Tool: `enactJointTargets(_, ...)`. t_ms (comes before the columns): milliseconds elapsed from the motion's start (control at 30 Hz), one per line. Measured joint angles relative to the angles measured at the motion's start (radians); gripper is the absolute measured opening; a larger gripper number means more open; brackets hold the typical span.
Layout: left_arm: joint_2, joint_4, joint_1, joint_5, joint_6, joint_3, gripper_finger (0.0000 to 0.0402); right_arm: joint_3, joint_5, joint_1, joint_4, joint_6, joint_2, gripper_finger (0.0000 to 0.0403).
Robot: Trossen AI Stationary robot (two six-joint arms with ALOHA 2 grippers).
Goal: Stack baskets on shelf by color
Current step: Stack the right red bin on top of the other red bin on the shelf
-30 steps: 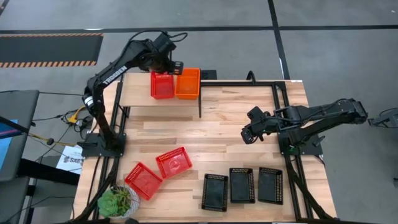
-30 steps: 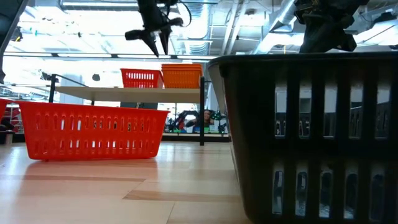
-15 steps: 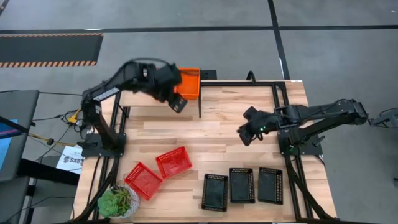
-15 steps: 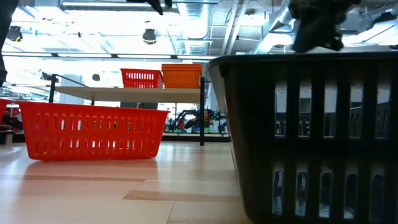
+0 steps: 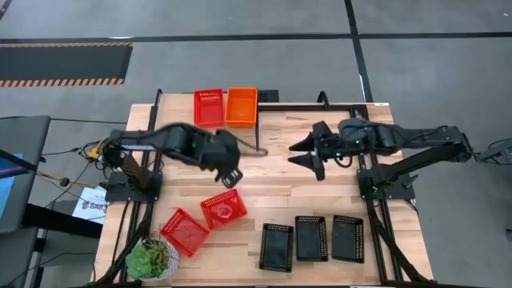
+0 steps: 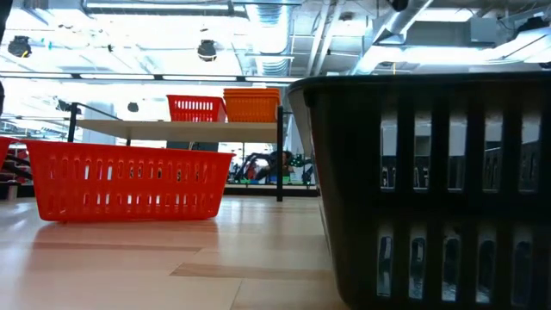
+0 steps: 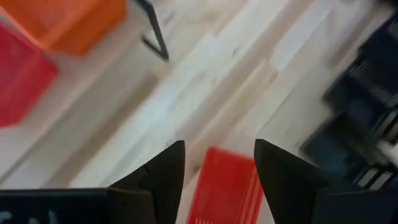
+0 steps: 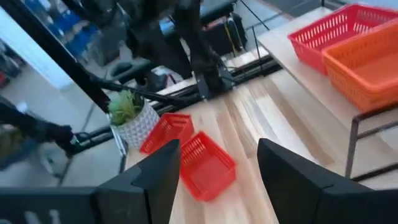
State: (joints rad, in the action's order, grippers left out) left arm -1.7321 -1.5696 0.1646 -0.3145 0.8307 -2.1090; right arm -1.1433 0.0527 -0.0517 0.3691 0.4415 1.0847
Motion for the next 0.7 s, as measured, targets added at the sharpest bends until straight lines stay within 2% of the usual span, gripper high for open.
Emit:
enactJointTargets(133,0.001,-0.001,0.035,0.02,0.049,0.141,0.0176,-0.034,0.005,0.001,0.127,-0.036,0.057,0.0237)
enactJointTargets(333,0.001,0.021,0.042,0.056,0.074,0.384,0.0175,-0.037,0.001,-0.024,0.208,-0.033,0.166,0.0235)
enactJointTargets(500,0.003,0.199,0.042,0.13,-0.014,0.565,0.0175,-0.036,-0.005,-0.058,0.241,-0.032,0.222,0.0235)
enactJointTargets(700,0.058,0.448,0.037,0.22,-0.041,0.82,0.0171,-0.036,-0.005,-0.099,0.264,-0.031,0.243,0.0235)
